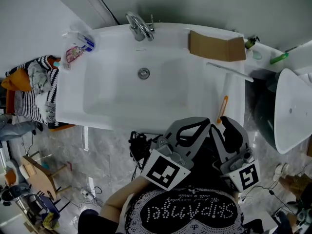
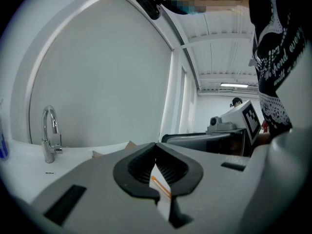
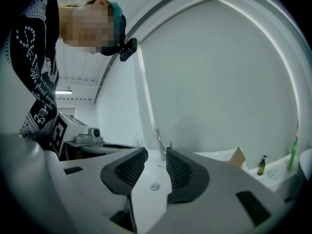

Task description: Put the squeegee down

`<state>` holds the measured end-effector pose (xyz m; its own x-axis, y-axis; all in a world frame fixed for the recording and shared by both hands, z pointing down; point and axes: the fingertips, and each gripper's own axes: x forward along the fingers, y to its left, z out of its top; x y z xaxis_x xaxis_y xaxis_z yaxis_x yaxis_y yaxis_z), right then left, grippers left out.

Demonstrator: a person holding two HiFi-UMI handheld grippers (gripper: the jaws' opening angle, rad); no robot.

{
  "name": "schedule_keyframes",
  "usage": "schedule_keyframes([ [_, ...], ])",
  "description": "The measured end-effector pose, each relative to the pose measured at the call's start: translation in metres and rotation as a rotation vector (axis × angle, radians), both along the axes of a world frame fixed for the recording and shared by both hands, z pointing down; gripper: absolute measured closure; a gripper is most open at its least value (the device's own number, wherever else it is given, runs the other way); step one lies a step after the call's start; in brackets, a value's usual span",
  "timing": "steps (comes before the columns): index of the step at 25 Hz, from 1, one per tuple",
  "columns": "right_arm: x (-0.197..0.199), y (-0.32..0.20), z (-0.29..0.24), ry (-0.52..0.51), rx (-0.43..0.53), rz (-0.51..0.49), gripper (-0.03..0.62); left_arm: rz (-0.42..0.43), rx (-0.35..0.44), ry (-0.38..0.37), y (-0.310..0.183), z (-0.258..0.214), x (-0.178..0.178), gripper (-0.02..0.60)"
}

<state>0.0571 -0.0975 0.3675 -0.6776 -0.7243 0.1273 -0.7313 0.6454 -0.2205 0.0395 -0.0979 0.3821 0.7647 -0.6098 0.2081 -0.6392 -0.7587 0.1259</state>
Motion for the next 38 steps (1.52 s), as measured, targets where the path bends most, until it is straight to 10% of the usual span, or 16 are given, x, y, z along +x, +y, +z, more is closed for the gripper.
schedule_keyframes([
  [38,0.006,-0.005,0.007,0.002,-0.014,-0.004,0.497,0.028,-0.014,0.001,-0.006,0.007,0.010,0.577],
])
